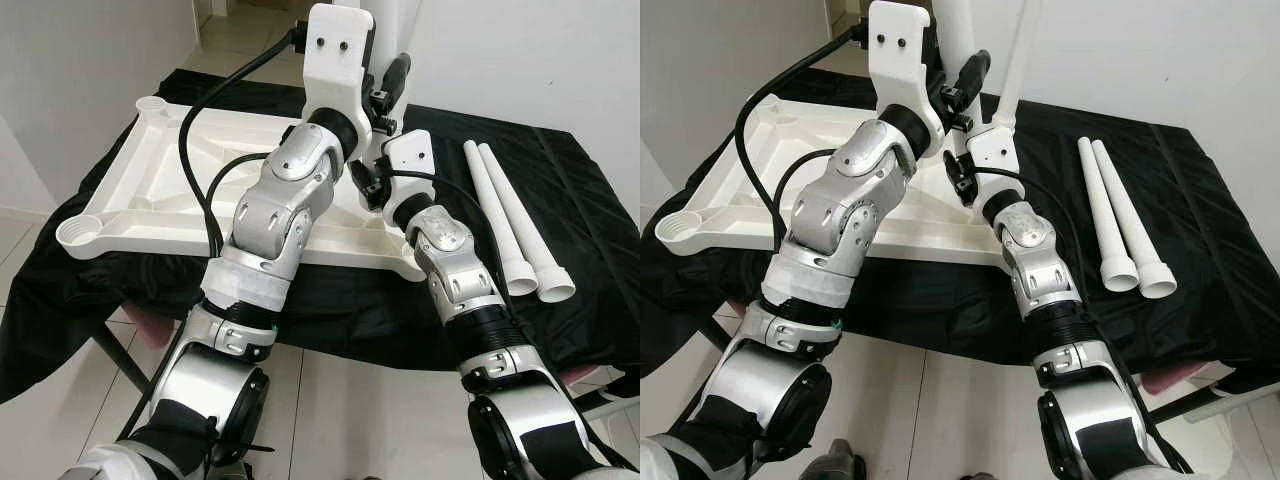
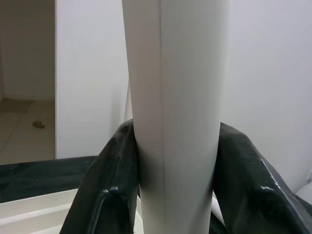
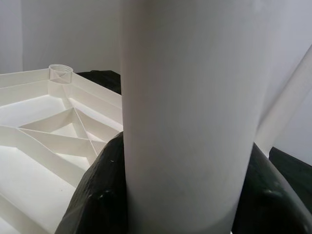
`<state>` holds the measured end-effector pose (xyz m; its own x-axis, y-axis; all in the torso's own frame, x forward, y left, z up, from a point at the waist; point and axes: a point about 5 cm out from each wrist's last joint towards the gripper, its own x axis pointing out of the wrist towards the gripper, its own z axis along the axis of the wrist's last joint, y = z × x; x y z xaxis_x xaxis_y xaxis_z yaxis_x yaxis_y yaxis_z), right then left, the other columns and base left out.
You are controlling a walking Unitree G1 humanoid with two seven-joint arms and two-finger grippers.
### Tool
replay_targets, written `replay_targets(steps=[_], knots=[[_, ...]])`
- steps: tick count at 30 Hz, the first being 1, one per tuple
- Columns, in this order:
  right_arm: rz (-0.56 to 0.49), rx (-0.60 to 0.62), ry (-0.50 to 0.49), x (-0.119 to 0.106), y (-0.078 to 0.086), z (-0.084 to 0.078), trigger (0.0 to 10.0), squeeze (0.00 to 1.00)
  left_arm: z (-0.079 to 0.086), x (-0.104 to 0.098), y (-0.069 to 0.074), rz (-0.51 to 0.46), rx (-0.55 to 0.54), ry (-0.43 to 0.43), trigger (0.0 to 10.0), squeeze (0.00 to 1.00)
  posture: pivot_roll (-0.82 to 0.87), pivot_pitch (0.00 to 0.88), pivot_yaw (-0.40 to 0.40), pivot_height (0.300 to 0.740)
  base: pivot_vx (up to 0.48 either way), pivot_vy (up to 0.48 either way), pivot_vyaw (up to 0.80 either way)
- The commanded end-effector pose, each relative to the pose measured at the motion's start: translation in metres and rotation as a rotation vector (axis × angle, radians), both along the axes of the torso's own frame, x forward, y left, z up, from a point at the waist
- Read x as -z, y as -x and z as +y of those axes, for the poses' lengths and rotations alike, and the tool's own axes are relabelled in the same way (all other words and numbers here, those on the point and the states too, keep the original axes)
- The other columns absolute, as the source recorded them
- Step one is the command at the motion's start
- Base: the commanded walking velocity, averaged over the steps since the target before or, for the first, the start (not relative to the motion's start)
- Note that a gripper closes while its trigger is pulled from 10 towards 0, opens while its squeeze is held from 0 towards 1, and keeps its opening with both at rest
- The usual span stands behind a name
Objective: Building children table
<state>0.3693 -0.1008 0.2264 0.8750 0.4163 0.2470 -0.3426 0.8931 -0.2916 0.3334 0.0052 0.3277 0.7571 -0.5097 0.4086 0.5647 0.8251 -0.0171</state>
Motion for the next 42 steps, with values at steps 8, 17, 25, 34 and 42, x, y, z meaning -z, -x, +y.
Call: replay_targets(steps=[8, 17, 25, 34, 42], knots=[[-0.012, 0.084, -0.042, -0.008, -0.007, -0.007, 10.0, 0.0, -0.01, -0.003, 0.008, -0.025, 0.027, -0.024, 10.0, 0.0, 0.18, 0.0, -0.082, 0.74, 0.0, 0.0, 0.0], [-0.015, 0.116, -0.072, -0.01, -0.009, -0.006, 10.0, 0.0, -0.009, -0.004, 0.009, -0.012, 0.051, 0.009, 10.0, 1.0, 0.18, 0.004, -0.073, 0.74, 0.0, 0.0, 0.0], [-0.004, 0.126, -0.084, -0.006, -0.008, -0.005, 10.0, 0.0, -0.002, -0.009, 0.005, 0.0, 0.016, 0.048, 10.0, 0.0, 0.18, 0.011, -0.064, 0.74, 0.0, 0.0, 0.0], [0.026, 0.199, -0.135, -0.002, -0.01, -0.015, 10.0, 0.0, 0.017, -0.01, 0.0, 0.075, 0.019, 0.198, 10.0, 0.0, 0.18, 0.013, -0.054, 0.74, 0.0, 0.0, 0.0], [0.048, 0.283, -0.19, 0.004, -0.009, -0.028, 10.0, 0.0, 0.04, -0.007, -0.009, 0.122, -0.014, 0.256, 10.0, 0.0, 0.16, 0.01, -0.02, 0.74, 0.0, 0.0, 0.0]])
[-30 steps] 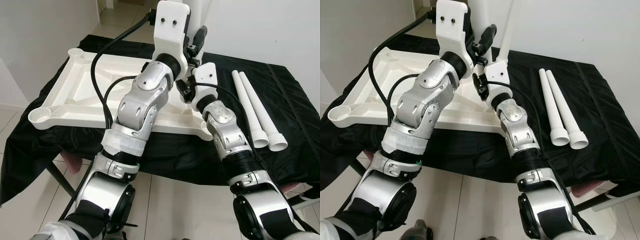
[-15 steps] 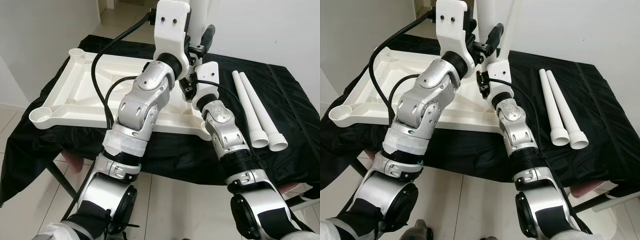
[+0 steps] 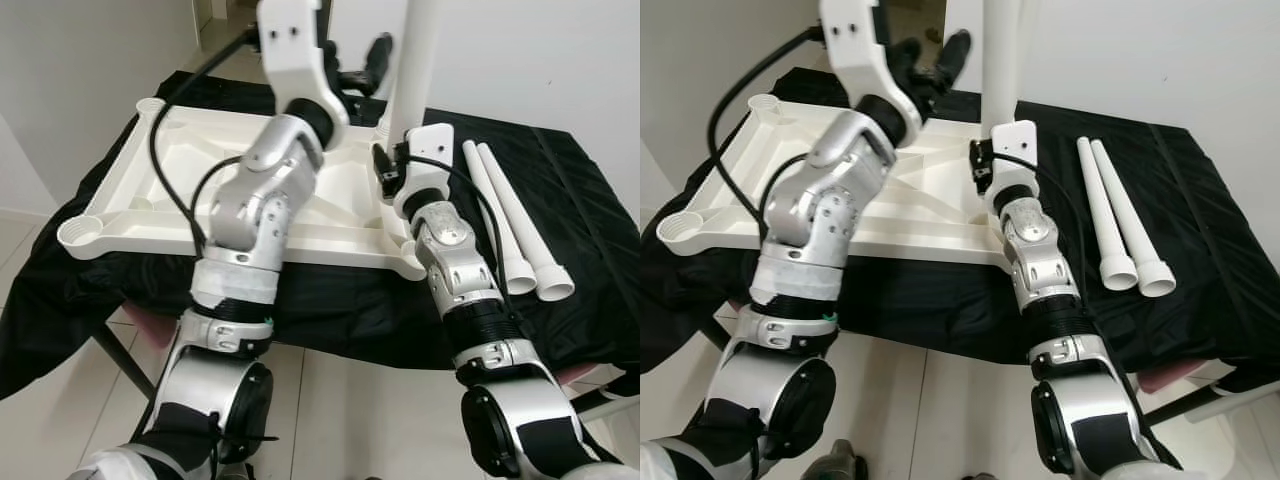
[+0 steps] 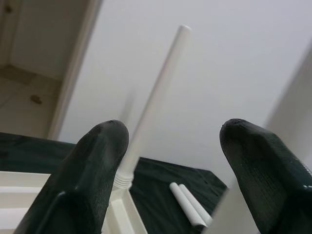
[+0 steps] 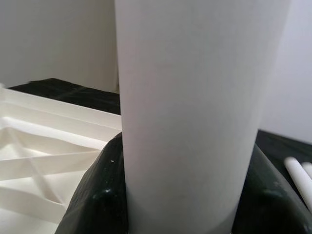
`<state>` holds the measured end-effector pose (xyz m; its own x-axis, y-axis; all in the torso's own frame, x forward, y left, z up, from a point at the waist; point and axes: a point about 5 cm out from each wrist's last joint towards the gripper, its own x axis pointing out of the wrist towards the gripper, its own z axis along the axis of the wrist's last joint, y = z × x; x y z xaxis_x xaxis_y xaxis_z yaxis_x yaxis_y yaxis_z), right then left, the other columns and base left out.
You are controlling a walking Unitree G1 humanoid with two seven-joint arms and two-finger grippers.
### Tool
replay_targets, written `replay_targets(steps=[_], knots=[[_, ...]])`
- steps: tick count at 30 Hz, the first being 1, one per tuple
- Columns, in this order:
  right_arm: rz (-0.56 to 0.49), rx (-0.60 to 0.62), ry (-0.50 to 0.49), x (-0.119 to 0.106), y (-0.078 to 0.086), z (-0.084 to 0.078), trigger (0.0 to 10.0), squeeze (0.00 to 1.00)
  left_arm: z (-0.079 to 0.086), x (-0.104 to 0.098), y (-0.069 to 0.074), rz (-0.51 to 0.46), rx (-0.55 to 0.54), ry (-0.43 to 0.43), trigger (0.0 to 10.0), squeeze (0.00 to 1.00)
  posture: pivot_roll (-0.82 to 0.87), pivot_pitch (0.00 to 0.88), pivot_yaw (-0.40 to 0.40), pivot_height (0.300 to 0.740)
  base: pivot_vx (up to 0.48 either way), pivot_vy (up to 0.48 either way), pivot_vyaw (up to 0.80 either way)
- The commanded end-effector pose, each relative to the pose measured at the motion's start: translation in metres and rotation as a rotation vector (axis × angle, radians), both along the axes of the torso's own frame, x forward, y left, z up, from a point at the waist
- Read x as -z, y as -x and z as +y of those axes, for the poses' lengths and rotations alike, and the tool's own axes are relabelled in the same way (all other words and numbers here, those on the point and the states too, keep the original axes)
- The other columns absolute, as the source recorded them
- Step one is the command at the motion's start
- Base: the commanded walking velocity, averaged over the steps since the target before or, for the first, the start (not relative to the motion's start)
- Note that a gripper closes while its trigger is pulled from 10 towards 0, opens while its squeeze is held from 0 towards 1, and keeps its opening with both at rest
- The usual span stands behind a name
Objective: Building children table
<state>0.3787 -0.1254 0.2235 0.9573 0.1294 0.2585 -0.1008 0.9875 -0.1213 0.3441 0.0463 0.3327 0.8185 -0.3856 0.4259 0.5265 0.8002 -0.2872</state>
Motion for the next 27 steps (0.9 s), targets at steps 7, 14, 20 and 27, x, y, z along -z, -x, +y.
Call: replay_targets(steps=[7, 14, 20, 27], knots=[[0.02, 0.072, -0.047, 0.006, 0.003, -0.011, 10.0, 0.0, 0.006, 0.011, 0.0, 0.058, -0.002, -0.006, 10.0, 0.0, 0.15, 0.002, -0.001, 0.74, 0.0, 0.0, 0.0], [0.058, 0.055, -0.081, 0.022, 0.009, -0.013, 10.0, 0.0, 0.02, 0.068, -0.009, 0.216, -0.118, -0.165, 10.0, 0.0, 0.15, 0.011, -0.014, 0.74, 0.0, 0.0, 0.0], [0.06, 0.078, -0.103, 0.026, 0.013, -0.016, 10.0, 0.0, 0.017, 0.096, -0.003, 0.265, -0.113, -0.244, 10.0, 0.0, 0.15, 0.014, -0.025, 0.74, 0.0, 0.0, 0.0], [0.051, 0.129, -0.124, 0.028, 0.015, -0.024, 10.0, 0.0, 0.009, 0.12, 0.009, 0.253, -0.069, -0.352, 10.0, 0.0, 0.15, 0.013, -0.041, 0.74, 0.0, 0.0, 0.0]])
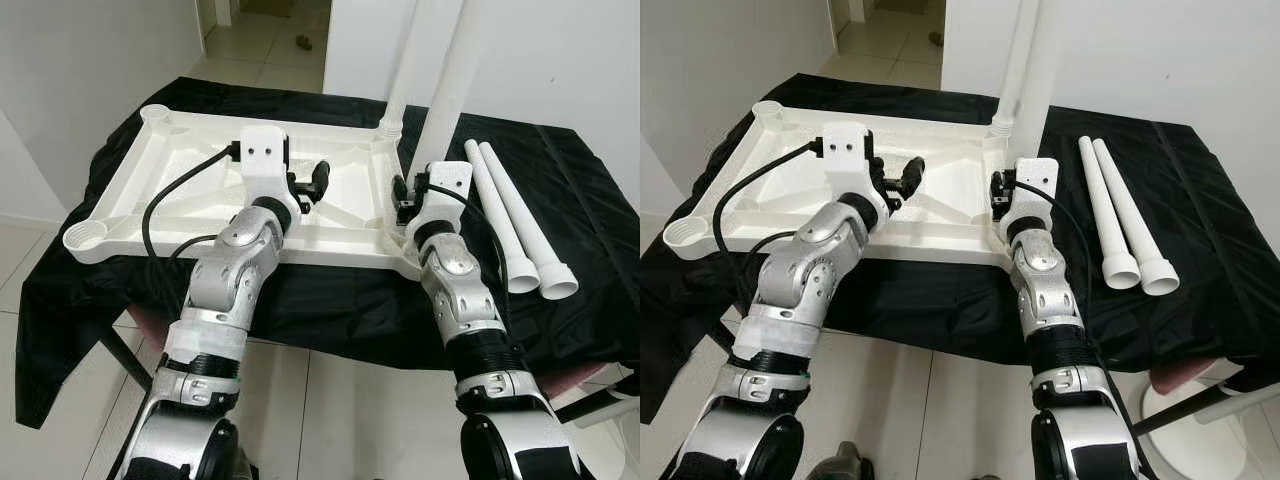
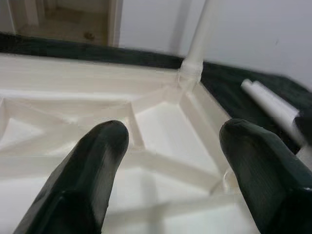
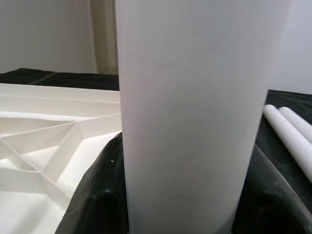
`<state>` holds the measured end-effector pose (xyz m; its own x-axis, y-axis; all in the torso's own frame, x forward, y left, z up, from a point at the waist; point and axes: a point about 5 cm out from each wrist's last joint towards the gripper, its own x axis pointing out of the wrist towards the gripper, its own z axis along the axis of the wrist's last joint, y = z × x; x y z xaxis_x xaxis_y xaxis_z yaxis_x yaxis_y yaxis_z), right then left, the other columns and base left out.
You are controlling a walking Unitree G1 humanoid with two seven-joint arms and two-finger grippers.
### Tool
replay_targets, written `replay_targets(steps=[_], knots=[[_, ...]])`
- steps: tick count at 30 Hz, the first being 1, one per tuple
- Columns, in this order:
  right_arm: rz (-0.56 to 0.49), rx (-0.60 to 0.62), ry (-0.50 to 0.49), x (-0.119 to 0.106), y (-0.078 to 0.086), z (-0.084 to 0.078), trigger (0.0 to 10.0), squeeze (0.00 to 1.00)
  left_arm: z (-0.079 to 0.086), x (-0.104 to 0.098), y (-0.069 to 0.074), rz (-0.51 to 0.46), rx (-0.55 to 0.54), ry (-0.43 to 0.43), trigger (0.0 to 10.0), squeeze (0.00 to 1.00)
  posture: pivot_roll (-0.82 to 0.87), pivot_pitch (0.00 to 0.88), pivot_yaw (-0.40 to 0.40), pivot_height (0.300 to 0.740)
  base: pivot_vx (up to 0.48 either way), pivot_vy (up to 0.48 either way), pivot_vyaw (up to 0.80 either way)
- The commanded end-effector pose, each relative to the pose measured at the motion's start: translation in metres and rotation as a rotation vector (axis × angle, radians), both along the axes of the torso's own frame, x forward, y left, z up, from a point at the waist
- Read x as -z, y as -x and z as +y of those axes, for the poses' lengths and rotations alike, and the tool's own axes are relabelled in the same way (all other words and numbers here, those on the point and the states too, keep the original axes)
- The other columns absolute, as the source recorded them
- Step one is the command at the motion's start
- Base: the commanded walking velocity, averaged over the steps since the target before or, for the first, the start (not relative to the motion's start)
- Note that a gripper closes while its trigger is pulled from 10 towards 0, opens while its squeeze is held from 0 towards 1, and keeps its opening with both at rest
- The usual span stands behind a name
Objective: Building children table
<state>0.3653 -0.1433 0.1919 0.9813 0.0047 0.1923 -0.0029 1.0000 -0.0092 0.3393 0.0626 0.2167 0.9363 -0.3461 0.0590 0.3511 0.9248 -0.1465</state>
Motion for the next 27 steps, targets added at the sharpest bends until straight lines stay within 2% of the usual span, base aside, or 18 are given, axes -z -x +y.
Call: replay_targets(steps=[1, 3, 4, 6, 8, 10, 11, 12, 20, 27], knots=[[-0.024, 0.028, -0.013, -0.004, 0.002, -0.006, 10.0, 0.0, -0.007, 0.004, 0.004, -0.018, 0.069, -0.039, 10.0, 0.0, 0.15, 0.013, -0.041, 0.74, 0.0, 0.0, 0.0], [-0.027, 0.032, -0.013, -0.004, 0.001, -0.007, 10.0, 0.0, -0.012, 0.014, 0.009, -0.048, 0.105, -0.105, 10.0, 0.0, 0.16, 0.011, -0.046, 0.74, 0.0, 0.0, 0.0], [-0.027, 0.032, -0.013, -0.004, 0.001, -0.007, 10.0, 0.0, -0.012, 0.014, 0.009, -0.048, 0.105, -0.105, 10.0, 0.0, 0.16, 0.011, -0.046, 0.74, 0.0, 0.0, 0.0], [-0.031, 0.029, -0.008, -0.004, 0.001, -0.007, 10.0, 0.0, -0.019, 0.022, 0.016, -0.08, 0.179, -0.178, 10.0, 0.0, 0.16, 0.011, -0.046, 0.74, 0.0, 0.0, 0.0], [-0.031, 0.029, -0.008, -0.004, 0.001, -0.007, 10.0, 0.0, -0.019, 0.022, 0.016, -0.08, 0.179, -0.178, 10.0, 0.0, 0.16, 0.011, -0.046, 0.74, 0.0, 0.0, 0.0], [-0.031, 0.029, -0.003, -0.003, 0.002, -0.009, 10.0, 0.0, -0.024, 0.029, 0.023, -0.118, 0.257, -0.258, 10.0, 0.0, 0.16, 0.006, -0.049, 0.74, 0.0, 0.0, 0.0], [-0.031, 0.029, -0.003, -0.003, 0.002, -0.009, 10.0, 0.0, -0.024, 0.029, 0.023, -0.118, 0.257, -0.258, 10.0, 0.0, 0.16, 0.006, -0.049, 0.74, 0.0, 0.0, 0.0], [-0.029, 0.029, 0.0, -0.002, 0.003, -0.01, 10.0, 0.0, -0.027, 0.033, 0.027, -0.137, 0.294, -0.296, 10.0, 0.0, 0.16, 0.002, -0.052, 0.74, 0.0, 0.0, 0.0], [-0.024, 0.03, 0.015, 0.003, 0.005, -0.014, 10.0, 0.0, -0.036, 0.048, 0.045, -0.195, 0.429, -0.349, 10.0, 0.0, 0.16, 0.0, -0.055, 0.74, 0.0, 0.0, 0.0], [-0.026, 0.026, 0.033, 0.01, 0.007, -0.018, 10.0, 0.0, -0.038, 0.051, 0.049, -0.203, 0.454, -0.357, 10.0, 0.0, 0.16, 0.0, -0.058, 0.74, 0.0, 0.0, 0.0]])
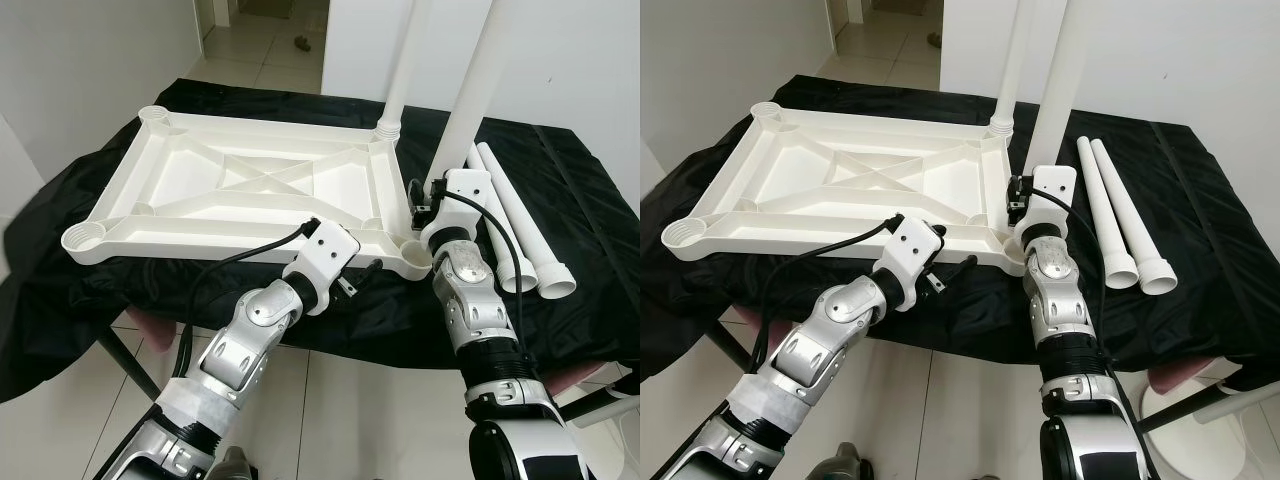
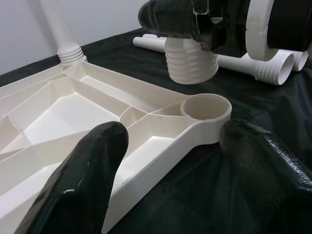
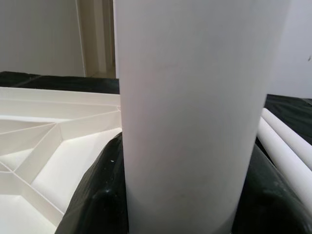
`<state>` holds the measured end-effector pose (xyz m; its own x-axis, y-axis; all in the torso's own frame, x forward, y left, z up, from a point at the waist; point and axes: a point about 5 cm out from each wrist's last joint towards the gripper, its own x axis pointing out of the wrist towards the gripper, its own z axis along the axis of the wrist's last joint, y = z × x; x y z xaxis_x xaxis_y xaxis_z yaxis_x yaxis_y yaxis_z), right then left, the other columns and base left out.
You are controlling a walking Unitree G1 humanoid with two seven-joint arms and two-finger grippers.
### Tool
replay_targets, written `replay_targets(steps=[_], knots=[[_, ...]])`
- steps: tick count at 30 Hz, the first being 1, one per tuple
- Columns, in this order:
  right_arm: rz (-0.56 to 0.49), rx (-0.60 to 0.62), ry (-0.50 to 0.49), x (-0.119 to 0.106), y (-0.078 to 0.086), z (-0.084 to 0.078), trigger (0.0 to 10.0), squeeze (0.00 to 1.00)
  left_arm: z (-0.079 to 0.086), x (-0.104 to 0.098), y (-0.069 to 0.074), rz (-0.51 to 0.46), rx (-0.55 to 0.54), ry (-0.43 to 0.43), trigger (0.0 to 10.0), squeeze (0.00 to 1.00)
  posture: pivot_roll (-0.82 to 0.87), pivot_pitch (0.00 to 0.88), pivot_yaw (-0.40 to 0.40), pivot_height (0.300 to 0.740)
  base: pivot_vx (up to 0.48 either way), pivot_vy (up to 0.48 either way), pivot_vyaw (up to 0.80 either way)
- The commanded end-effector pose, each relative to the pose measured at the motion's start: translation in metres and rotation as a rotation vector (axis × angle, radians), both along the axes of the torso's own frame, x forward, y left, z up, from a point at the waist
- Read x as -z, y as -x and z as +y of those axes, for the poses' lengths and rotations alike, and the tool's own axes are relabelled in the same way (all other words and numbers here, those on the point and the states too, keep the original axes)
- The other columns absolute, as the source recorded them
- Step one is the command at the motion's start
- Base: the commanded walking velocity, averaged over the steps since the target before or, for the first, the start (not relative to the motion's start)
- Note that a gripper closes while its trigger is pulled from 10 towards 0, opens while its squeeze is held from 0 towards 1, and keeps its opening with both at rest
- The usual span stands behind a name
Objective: Building children table
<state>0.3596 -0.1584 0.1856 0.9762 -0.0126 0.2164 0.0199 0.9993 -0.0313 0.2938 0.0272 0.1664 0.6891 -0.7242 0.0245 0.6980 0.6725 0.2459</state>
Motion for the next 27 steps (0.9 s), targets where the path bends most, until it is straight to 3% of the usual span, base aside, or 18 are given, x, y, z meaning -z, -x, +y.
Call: replay_targets(steps=[1, 8, 16, 21, 23, 27], knots=[[-0.001, 0.004, 0.011, 0.003, 0.002, -0.003, 10.0, 0.0, -0.003, 0.0, 0.003, -0.01, 0.022, -0.005, 10.0, 0.0, 0.16, 0.0, -0.058, 0.74, 0.0, 0.0, 0.0], [-0.016, 0.021, 0.004, 0.009, 0.004, -0.01, 10.0, 0.0, -0.007, 0.003, 0.005, -0.001, 0.05, -0.015, 10.0, 0.0, 0.16, 0.0, -0.054, 0.74, 0.0, 0.0, 0.0], [-0.045, 0.001, -0.009, 0.006, 0.005, -0.01, 10.0, 0.0, -0.015, 0.015, -0.001, 0.004, 0.033, -0.103, 10.0, 0.0, 0.15, 0.0, -0.048, 0.74, 0.0, 0.0, 0.0], [-0.011, 0.009, -0.014, 0.019, 0.008, -0.013, 10.0, 0.0, -0.015, 0.017, -0.004, 0.013, 0.008, -0.118, 10.0, 0.0, 0.15, 0.0, -0.046, 0.74, 0.0, 0.0, 0.0], [0.031, 0.013, 0.007, 0.034, 0.011, -0.014, 10.0, 0.0, -0.015, 0.016, -0.004, 0.016, 0.002, -0.115, 10.0, 0.0, 0.15, 0.0, -0.045, 0.74, 0.0, 0.0, 0.0], [0.047, 0.013, -0.006, 0.04, 0.012, -0.014, 10.0, 0.0, -0.015, 0.014, -0.002, 0.016, 0.007, -0.104, 10.0, 0.0, 0.15, 0.0, -0.045, 0.74, 0.0, 0.0, 0.0]])
